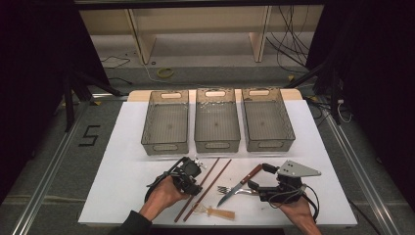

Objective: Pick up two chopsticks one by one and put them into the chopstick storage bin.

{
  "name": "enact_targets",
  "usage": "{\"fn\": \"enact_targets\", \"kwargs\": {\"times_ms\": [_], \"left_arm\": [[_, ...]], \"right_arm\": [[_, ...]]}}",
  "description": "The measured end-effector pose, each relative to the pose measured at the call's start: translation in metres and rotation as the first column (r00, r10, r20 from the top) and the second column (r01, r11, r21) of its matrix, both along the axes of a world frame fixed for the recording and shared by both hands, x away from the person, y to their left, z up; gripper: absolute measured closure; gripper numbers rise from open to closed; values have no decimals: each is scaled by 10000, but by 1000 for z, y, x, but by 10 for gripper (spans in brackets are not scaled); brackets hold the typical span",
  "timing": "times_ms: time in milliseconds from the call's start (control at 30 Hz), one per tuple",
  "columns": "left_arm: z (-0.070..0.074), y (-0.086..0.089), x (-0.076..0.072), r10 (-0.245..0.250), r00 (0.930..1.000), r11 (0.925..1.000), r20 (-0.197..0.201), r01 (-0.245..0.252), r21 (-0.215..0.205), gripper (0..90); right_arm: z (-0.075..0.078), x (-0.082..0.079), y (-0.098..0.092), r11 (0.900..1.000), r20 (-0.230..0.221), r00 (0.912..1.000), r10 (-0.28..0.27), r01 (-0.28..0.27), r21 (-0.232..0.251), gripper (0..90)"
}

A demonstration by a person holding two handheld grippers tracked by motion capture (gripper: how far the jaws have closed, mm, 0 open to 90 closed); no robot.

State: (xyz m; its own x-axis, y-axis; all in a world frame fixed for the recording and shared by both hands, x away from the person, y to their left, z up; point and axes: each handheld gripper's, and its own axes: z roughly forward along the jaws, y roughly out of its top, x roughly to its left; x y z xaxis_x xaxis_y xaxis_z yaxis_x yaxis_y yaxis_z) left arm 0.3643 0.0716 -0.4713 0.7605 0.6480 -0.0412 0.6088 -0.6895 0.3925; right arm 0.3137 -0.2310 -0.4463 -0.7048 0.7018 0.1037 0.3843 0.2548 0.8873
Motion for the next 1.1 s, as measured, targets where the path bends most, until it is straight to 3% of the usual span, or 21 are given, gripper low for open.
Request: {"fn": "enact_targets", "kwargs": {"times_ms": [433, 700, 1100], "left_arm": [[2, 1, 5, -362, 9992, 9980, -175, 371, 518, 832], [2, 3, 7, -293, 9990, 9989, -329, 305, 355, 839], [3, 9, 6, -481, 9988, 9987, -82, 482, 189, 843]], "right_arm": [[0, 0, 0, 10000, -51, 10000, 13, -13, -40, 213], [0, 0, 0, 10000, -68, 10000, 37, -38, -20, 215], [0, 0, 0, 10000, -33, 10000, 64, -64, 7, 217]]}}
